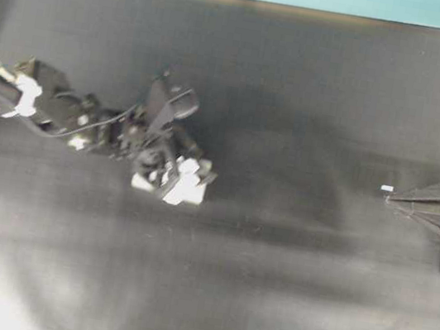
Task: Push the sponge with the left arm to wipe the table.
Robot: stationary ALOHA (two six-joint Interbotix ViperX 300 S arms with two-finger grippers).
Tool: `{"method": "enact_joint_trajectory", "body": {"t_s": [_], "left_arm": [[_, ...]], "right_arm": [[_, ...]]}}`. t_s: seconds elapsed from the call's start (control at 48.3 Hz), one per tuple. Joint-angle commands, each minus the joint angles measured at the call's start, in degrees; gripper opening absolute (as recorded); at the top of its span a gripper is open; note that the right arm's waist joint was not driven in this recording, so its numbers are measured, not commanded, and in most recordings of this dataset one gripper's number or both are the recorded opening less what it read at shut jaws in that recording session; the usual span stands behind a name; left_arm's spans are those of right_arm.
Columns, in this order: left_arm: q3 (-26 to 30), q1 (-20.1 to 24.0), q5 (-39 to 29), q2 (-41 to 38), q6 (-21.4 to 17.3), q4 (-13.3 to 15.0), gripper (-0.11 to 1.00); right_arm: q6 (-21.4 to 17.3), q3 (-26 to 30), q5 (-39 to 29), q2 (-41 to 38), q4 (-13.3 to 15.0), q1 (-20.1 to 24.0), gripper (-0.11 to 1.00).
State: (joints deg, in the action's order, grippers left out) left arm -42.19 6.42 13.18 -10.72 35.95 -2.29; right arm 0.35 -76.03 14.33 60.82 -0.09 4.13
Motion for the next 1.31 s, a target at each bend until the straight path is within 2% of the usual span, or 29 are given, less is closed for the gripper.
{"method": "enact_joint_trajectory", "body": {"t_s": [0.0, 0.394, 0.601, 0.912, 1.285], "left_arm": [[-1.0, -1.6, 0.4, 2.2, 0.0, -0.2, 0.67], [-6.4, -7.5, 0.2, 5.1, 0.3, -0.2, 0.67], [-8.3, -10.5, 0.3, 6.0, 5.6, -0.2, 0.67], [-8.2, -18.5, 0.1, 6.3, 12.7, -0.2, 0.67], [-8.7, -27.5, -6.8, 7.3, 14.1, -0.2, 0.67]], "right_arm": [[0.3, 0.4, 0.2, -0.2, -0.1, 0.0, 0.00], [-0.3, 0.4, 0.2, 0.3, -0.1, 0.0, 0.00], [-0.7, 0.4, 0.2, 0.4, -0.1, 0.0, 0.00], [-0.7, 0.4, -0.2, 0.4, -0.1, 0.0, 0.00], [-0.7, -0.1, -0.2, 0.4, -0.1, 0.0, 0.00]]}}
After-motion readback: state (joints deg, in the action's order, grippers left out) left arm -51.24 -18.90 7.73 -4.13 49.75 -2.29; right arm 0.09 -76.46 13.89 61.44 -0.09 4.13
